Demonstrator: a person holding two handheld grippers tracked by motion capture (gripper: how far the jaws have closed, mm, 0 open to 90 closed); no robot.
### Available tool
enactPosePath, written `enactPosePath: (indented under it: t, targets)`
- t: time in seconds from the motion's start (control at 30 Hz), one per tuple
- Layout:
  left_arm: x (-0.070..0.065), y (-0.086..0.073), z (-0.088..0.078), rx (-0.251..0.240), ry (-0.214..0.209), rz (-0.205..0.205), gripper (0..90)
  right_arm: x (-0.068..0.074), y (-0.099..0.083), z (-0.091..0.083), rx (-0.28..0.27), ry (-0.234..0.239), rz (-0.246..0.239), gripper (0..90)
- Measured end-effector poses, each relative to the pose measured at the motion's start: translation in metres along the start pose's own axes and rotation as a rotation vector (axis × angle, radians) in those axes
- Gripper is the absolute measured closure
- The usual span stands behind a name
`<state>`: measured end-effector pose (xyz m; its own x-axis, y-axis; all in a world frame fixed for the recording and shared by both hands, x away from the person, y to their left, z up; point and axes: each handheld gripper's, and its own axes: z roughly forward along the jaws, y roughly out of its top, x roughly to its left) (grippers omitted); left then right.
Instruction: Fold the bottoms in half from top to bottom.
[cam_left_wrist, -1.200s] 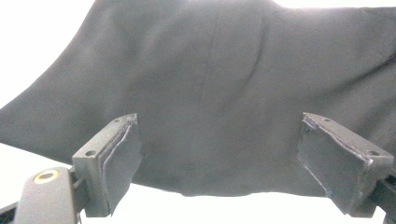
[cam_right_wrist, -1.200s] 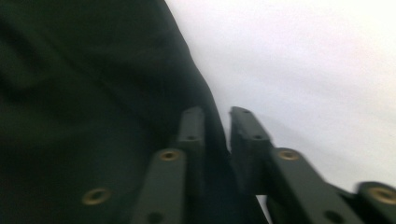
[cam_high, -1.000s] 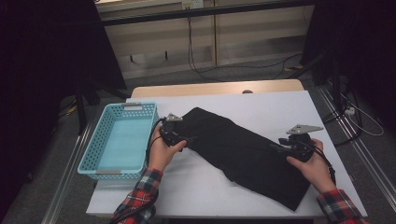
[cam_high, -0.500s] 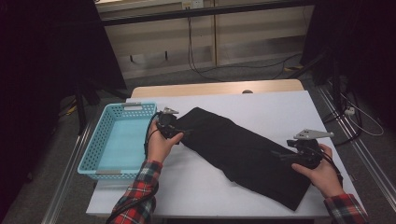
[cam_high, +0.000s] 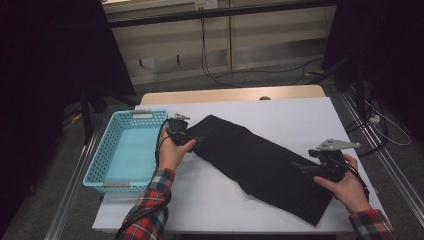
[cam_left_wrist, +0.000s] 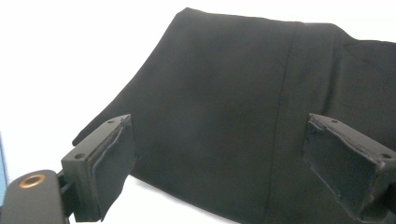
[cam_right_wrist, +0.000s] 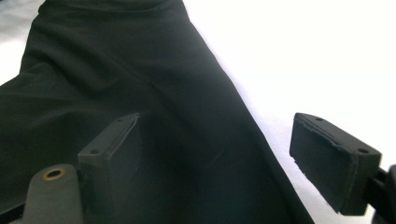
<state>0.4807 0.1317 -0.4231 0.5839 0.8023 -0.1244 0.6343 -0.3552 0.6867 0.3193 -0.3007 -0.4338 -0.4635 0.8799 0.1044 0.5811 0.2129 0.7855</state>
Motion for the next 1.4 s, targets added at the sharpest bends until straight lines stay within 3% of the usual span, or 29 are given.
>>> enactPosePath:
  t: [0.27,0.47,0.73,0.87,0.93,1.07,1.1,1.17,1.27,1.4]
  targets:
    - [0.004,-0.001,0.006,0.002,0.005,-0.026,10.3,0.000,-0.001,0.000,0.003,0.006,0.005,17.0]
    - [0.007,-0.001,0.009,-0.024,0.053,-0.026,10.7,0.005,0.001,0.001,0.001,0.023,-0.011,17.0]
    - [0.009,-0.004,0.019,0.014,0.097,-0.033,15.2,0.010,0.003,0.001,-0.005,0.040,-0.027,17.0]
    - [0.010,-0.008,0.023,0.026,0.150,-0.044,15.1,0.011,0.003,0.001,-0.002,0.044,-0.028,17.1]
    - [0.010,-0.010,0.026,0.029,0.175,-0.030,14.2,0.012,0.003,0.001,-0.002,0.046,-0.032,17.0]
    - [0.009,-0.013,0.031,0.013,0.163,-0.065,14.8,0.012,0.003,0.000,-0.005,0.047,-0.036,17.0]
    - [0.008,-0.014,0.031,-0.002,0.165,-0.065,17.4,0.012,0.003,0.000,-0.006,0.046,-0.036,17.0]
    - [0.005,-0.013,0.030,-0.007,0.127,-0.081,31.5,0.012,0.003,0.000,-0.005,0.046,-0.034,17.0]
    - [-0.002,-0.010,0.031,0.007,0.121,-0.085,38.6,0.011,0.003,0.000,-0.003,0.046,-0.033,17.0]
    - [-0.003,-0.008,0.030,0.014,0.108,-0.120,53.4,0.012,0.003,0.000,-0.009,0.047,-0.033,17.0]
